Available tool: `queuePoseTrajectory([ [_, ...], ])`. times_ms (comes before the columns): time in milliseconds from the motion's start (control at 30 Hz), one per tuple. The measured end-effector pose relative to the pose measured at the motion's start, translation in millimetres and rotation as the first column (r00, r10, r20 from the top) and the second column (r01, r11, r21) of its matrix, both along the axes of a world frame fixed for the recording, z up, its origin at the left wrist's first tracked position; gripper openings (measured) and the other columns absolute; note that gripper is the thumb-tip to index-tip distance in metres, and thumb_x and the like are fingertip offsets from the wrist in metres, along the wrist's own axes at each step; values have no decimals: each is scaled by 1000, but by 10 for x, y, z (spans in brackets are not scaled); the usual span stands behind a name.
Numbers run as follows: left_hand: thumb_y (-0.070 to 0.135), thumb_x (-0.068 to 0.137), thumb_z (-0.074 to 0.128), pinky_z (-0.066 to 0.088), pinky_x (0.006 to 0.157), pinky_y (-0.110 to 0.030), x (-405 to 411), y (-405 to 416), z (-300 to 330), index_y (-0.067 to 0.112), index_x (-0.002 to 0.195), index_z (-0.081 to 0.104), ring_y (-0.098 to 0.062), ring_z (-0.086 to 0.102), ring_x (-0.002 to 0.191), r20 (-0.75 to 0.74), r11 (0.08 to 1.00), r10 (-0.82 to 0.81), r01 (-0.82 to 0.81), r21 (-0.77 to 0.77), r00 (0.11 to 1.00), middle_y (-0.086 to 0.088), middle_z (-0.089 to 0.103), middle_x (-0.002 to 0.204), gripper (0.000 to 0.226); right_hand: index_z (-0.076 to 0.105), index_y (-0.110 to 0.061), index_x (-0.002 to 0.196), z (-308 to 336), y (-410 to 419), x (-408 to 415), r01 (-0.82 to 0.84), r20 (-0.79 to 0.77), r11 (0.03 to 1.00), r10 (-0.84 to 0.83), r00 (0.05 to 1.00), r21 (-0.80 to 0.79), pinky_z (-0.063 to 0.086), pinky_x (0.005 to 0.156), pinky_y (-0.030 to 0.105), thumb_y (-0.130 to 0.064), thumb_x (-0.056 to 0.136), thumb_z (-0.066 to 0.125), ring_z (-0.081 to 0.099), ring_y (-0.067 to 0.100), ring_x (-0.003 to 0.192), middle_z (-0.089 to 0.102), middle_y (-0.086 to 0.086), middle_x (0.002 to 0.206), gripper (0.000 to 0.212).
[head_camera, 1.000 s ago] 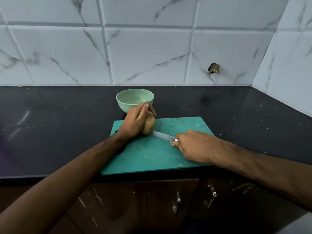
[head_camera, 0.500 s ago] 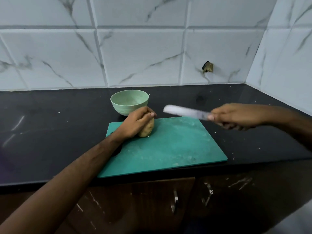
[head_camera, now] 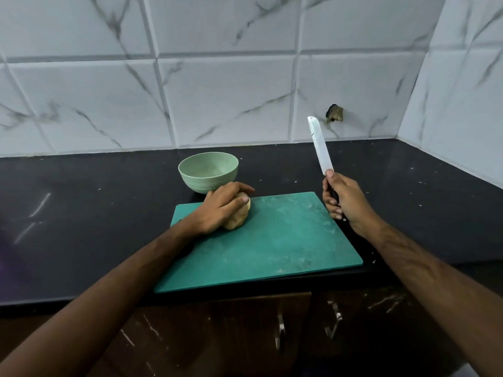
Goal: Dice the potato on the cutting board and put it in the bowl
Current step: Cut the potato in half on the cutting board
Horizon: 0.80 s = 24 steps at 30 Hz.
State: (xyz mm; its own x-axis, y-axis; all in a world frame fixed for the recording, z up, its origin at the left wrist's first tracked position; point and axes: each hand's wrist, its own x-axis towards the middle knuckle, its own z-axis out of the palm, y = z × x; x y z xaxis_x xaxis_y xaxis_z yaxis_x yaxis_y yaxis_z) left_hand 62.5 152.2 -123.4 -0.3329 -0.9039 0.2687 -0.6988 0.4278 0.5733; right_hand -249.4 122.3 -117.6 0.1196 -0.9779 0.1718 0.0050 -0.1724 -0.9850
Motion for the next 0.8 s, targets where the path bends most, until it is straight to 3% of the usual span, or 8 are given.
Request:
queuePoseTrajectory([
  [167, 56, 88, 48, 25, 122, -36, 168, 147, 77, 26, 145, 38, 3, 29, 143, -125, 976, -75, 99, 196, 989, 18, 36, 152, 66, 50, -14, 83, -8, -3, -13, 5, 6, 1000, -5, 1000, -2, 23, 36, 19, -43, 107, 46, 24, 10, 38, 35, -2, 54, 38],
  [233, 61, 84, 54, 22, 121, -33, 305, 245, 125, 28, 148, 36, 1, 21, 146, -2, 981, -113, 112, 161, 994, 18, 26, 158, 74, 50, -14, 83, -11, -5, -1, 1, -16, 1000, -1, 1000, -11, 24, 36, 19, -42, 108, 45, 25, 10, 38, 35, -2, 54, 38],
  [300, 71, 81, 54, 21, 115, -32, 423, 316, 181, 34, 151, 32, 0, 20, 146, 274, 995, -102, 97, 29, 956, 20, 23, 158, 82, 50, -13, 82, -13, -8, 1, -4, -22, 1000, 4, 1000, -17, 23, 36, 20, -41, 108, 45, 24, 10, 39, 34, -2, 55, 38],
  [333, 74, 81, 50, 21, 111, -32, 452, 326, 208, 37, 153, 29, -2, 22, 144, 402, 994, -74, 100, -44, 912, 20, 24, 157, 84, 50, -13, 82, -15, -5, -4, -5, -16, 1000, 5, 1000, -18, 23, 36, 20, -41, 108, 45, 24, 10, 38, 34, -1, 55, 38],
  [400, 76, 81, 44, 20, 104, -30, 461, 305, 247, 38, 154, 29, -5, 29, 140, 510, 986, -36, 113, -122, 860, 16, 33, 153, 84, 50, -13, 82, -23, -11, -3, -2, -14, 1000, 1, 1000, -22, 23, 36, 20, -40, 108, 45, 24, 10, 38, 34, -1, 54, 38],
  [533, 78, 79, 47, 20, 98, -31, 328, 311, 260, 39, 146, 45, -6, 40, 131, 487, 968, -22, 141, -209, 873, 16, 48, 142, 78, 50, -13, 83, -36, 3, 9, -3, -21, 1000, 3, 1000, -24, 24, 36, 20, -41, 108, 45, 25, 10, 39, 34, -1, 55, 38],
  [800, 75, 85, 45, 16, 91, -31, -316, 271, 228, 36, 137, 54, -7, 45, 119, 557, 920, -45, 251, -300, 830, 17, 58, 127, 66, 50, -13, 82, -27, -3, 6, -2, -32, 999, 1, 999, -33, 23, 37, 20, -40, 108, 45, 25, 10, 39, 34, -1, 55, 38],
])
